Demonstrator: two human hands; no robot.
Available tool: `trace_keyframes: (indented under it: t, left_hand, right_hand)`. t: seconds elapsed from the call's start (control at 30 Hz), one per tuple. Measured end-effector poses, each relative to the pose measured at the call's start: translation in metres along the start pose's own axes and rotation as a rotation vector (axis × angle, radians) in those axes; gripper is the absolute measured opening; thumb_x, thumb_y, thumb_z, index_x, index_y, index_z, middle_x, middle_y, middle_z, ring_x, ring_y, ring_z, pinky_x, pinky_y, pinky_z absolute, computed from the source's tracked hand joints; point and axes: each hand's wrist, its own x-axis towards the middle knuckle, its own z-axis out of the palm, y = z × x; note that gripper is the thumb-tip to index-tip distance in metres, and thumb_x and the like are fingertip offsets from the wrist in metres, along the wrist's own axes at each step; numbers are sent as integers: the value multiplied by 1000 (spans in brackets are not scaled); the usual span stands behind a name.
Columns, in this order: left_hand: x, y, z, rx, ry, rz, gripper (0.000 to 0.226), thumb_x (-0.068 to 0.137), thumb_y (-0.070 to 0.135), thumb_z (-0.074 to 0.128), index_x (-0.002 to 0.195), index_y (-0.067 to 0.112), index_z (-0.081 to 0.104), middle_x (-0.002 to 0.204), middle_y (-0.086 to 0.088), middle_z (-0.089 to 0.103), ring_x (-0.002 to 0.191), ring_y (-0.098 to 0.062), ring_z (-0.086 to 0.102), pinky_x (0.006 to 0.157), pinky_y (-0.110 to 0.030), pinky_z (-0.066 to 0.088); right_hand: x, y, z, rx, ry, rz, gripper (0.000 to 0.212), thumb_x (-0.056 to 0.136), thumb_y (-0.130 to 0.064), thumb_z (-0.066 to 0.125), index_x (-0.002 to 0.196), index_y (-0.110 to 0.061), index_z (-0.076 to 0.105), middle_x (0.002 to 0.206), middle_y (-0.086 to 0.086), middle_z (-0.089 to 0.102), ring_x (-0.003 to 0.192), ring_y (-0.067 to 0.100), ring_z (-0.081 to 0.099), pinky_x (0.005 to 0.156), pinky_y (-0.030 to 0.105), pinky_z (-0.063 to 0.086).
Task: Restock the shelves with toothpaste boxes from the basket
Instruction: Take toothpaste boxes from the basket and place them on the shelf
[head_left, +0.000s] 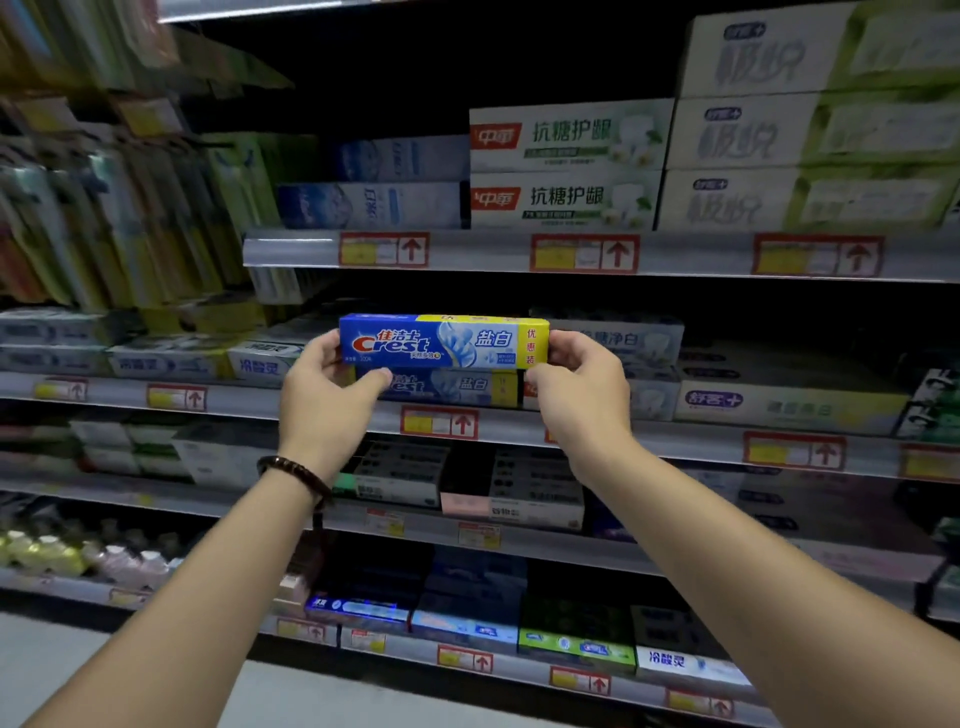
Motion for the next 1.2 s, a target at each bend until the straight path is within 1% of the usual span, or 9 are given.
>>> trace_keyframes:
  t: [0.13, 0.27, 0.43, 0.5, 0.57, 0.7, 0.77, 0.87, 1.2]
  left_hand:
    - [26, 0, 0, -22, -22, -7, 60, 91, 12, 78, 146, 14, 54, 132, 2, 65, 117, -10, 61, 99, -29, 54]
    - [42, -4, 6, -58, -63, -26, 59, 93, 9, 76, 145, 14, 51, 117, 13, 62, 98, 4, 57, 69, -2, 47]
    - [56, -12, 7, -99, -110, -95, 70, 83, 14, 83, 146, 14, 51, 130, 1, 66, 121, -18, 63, 105, -47, 54]
    - [61, -13, 10, -80, -129, -108, 54, 89, 2, 76, 136, 16, 54, 124, 4, 66, 114, -18, 65, 102, -48, 55]
    - [68, -14, 13, -55, -138, -113, 51, 91, -4, 71, 133, 20, 53, 118, 8, 65, 110, -18, 65, 95, -47, 58]
    - [83, -13, 17, -1, -143, -105, 51, 93, -5, 69, 136, 14, 51, 122, 8, 57, 112, -16, 57, 76, -27, 50]
    - [89, -12, 17, 12, -145, -127, 40, 92, -6, 66, 127, 10, 53, 119, 3, 63, 111, -23, 62, 79, -33, 55]
    - [94, -13, 18, 45, -155, -152, 39, 87, -6, 65, 122, 11, 56, 121, -8, 66, 111, -31, 65, 97, -54, 56]
    - [90, -23, 23, 210, -142, -166, 32, 89, 12, 74, 110, 14, 49, 108, -7, 61, 100, -32, 65, 87, -53, 59]
  right_hand:
    - [16, -8, 8, -8, -14, -10, 33, 93, -7, 63, 112, -32, 73, 102, -16, 74, 98, 5, 68, 75, 23, 53]
    - [24, -10, 25, -23, -33, -29, 42, 89, -15, 62, 126, -32, 71, 121, -8, 69, 106, 17, 69, 88, 43, 63]
    - [34, -12, 35, -106, -54, -75, 35, 88, -14, 60, 95, -48, 65, 122, -2, 67, 100, 28, 69, 83, 50, 63]
    - [35, -14, 36, -124, -54, -74, 40, 93, -9, 59, 93, -49, 56, 123, -1, 59, 104, 32, 67, 89, 52, 61]
    - [40, -12, 35, -134, -62, -54, 40, 97, -6, 58, 118, -40, 60, 121, -1, 50, 108, 32, 64, 94, 53, 59]
    - [46, -12, 34, -164, -87, -26, 45, 97, 0, 55, 139, -16, 58, 108, -2, 52, 106, 36, 66, 93, 58, 59]
    - [48, -14, 32, -180, -88, -25, 44, 96, 4, 54, 139, -8, 58, 90, -15, 44, 103, 37, 68, 87, 61, 61]
    - [48, -14, 34, -199, -90, -5, 42, 96, 4, 53, 137, -1, 55, 85, -16, 42, 105, 39, 68, 88, 62, 60]
    - [49, -14, 41, -231, -115, -3, 44, 94, 0, 51, 137, 0, 51, 87, -12, 47, 101, 35, 72, 79, 62, 62]
